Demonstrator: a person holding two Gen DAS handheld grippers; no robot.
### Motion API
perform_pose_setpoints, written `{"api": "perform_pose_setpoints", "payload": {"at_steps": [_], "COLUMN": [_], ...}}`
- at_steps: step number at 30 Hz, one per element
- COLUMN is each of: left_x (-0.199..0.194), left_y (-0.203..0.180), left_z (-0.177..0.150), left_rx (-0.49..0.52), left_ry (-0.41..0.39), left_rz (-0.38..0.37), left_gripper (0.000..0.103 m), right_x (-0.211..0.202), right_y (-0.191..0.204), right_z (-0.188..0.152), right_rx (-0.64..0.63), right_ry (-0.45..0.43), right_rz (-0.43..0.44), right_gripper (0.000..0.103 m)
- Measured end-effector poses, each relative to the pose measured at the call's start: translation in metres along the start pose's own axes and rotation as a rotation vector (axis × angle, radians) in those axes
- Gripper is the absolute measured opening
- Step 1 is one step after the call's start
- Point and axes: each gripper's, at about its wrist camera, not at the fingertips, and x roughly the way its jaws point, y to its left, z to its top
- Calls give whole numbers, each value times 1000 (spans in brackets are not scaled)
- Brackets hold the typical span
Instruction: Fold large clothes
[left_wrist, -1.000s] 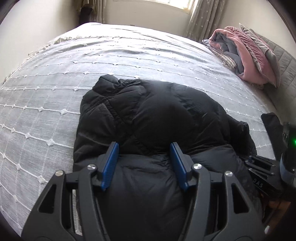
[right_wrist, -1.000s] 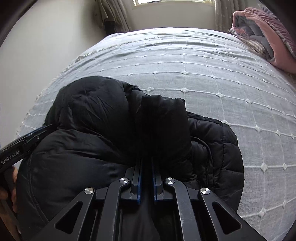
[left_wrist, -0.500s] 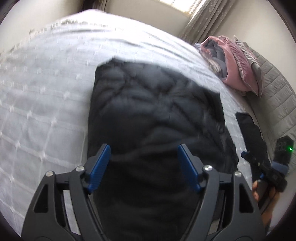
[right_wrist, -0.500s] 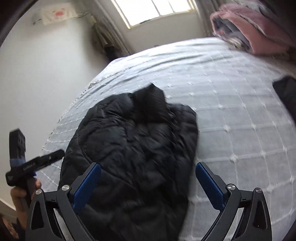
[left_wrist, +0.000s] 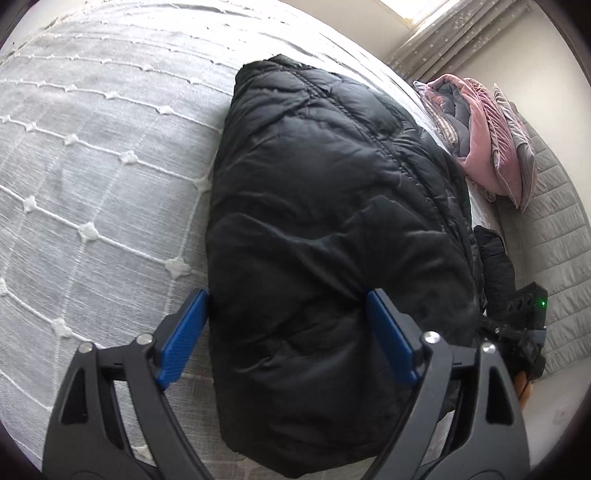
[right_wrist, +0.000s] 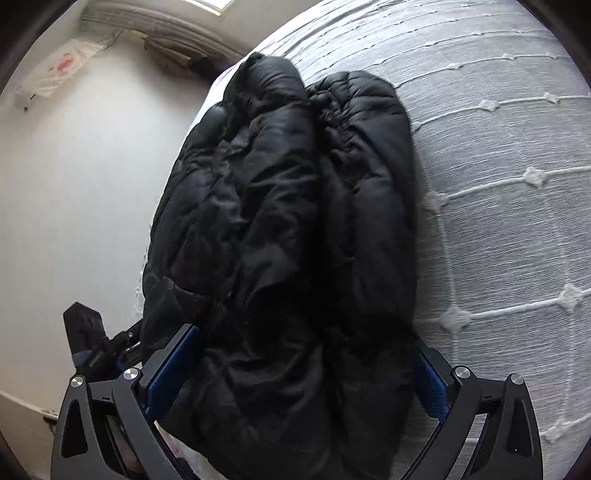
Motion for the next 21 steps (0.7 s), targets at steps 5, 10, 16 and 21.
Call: {"api": "perform_pose_setpoints", "payload": {"at_steps": [5,10,16,21], "left_x": [7,11,17,18], "left_y": [2,2,6,7], "left_z": [1,1,3,1], "left_rx": [-23,-33,-70,-84], "left_ry": [19,20,48,63], "left_rz": [-31,-33,-81,-126], "left_gripper": [92,95,95,95], "right_x": [10,14,22,23], "right_y": [-5,-14,-7,8], "right_z": [-1,-6,-13,-19], "right_rx": [8,10,-21,-69], "right_ry": [4,-17,-34,-57], "right_rz": [11,-12,-40,-61], "right_gripper": [103,102,94,75]}}
